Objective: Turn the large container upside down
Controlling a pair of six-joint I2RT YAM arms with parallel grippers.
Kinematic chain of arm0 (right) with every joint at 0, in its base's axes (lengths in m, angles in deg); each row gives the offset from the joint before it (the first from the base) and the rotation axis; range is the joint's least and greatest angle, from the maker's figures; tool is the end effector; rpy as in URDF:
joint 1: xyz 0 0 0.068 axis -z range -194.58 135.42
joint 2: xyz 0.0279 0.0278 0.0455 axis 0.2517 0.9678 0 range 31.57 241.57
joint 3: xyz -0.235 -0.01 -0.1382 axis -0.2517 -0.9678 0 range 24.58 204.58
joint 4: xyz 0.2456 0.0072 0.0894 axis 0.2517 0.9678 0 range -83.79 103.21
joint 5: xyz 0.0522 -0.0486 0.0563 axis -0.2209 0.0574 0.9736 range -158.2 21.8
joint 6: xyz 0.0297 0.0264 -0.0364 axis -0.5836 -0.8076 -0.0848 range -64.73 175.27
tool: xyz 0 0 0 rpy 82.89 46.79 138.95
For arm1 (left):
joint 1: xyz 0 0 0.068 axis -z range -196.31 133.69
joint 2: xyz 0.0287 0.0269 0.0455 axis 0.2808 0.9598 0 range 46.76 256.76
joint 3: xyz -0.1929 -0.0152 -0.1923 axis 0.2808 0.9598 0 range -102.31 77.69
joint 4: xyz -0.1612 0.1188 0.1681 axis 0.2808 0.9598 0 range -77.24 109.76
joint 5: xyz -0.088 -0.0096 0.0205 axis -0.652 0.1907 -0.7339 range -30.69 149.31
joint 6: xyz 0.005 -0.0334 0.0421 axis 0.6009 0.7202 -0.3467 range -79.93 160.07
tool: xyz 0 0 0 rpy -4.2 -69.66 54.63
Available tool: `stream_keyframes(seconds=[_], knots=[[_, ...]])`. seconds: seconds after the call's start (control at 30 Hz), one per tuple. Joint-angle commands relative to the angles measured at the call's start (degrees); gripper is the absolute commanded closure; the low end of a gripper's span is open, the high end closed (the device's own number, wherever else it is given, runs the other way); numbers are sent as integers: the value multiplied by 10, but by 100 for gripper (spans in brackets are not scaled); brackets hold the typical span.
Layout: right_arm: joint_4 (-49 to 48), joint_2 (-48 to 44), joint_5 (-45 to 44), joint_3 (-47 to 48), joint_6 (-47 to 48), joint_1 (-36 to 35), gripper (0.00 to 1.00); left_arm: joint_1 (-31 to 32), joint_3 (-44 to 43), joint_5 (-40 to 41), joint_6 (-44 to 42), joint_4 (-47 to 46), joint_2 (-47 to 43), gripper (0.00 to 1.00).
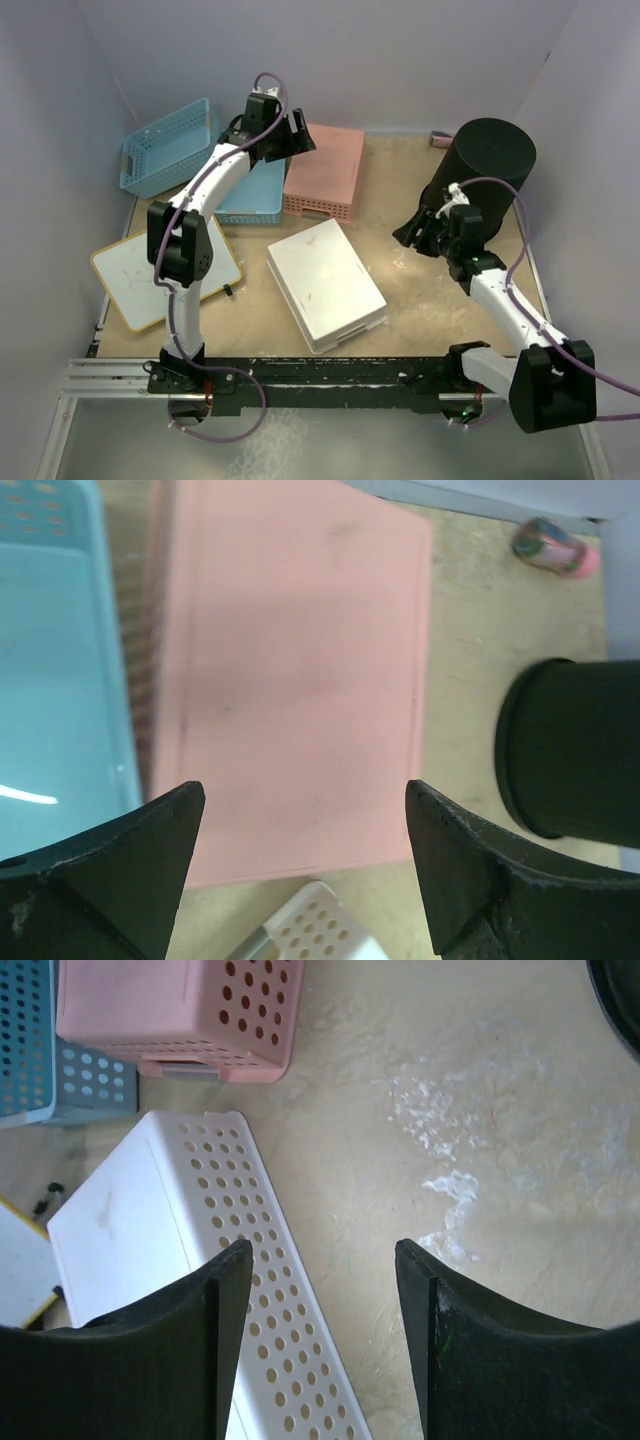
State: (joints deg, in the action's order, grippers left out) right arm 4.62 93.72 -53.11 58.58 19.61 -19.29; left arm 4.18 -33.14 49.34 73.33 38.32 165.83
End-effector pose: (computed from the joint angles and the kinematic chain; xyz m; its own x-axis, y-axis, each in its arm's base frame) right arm 0.2363 0.0288 0.2358 -0.5437 0.5200 -0.6588 0.0069 0.7877 0.6160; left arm 0.4568 -0.1773 0.3078 -0.6987 -0.3155 -0.6421 0.1151 0.8362 -0.5362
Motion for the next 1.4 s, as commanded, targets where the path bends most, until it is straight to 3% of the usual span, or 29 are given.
stream_keyframes(seconds=[0.0,0.17,0.43,0.57,0.8,1.17,1.37], knots=[[17,26,-133,72,95,-67,38,-1,-34,53,-30,32,2,21],[27,120,-238,170,170,-118,37,-1,-13,59,-29,26,0,21],[85,292,-432,359,225,-91,32,13,-27,76,-45,32,23,21],[134,340,-419,426,189,-55,32,14,-73,82,-54,46,59,21],[188,341,-437,441,149,-30,31,14,-176,97,-66,79,132,21],[142,256,-312,394,143,-17,30,14,-205,139,-76,37,167,20],[155,219,-277,378,133,-17,30,15,-217,82,-62,39,209,20]])
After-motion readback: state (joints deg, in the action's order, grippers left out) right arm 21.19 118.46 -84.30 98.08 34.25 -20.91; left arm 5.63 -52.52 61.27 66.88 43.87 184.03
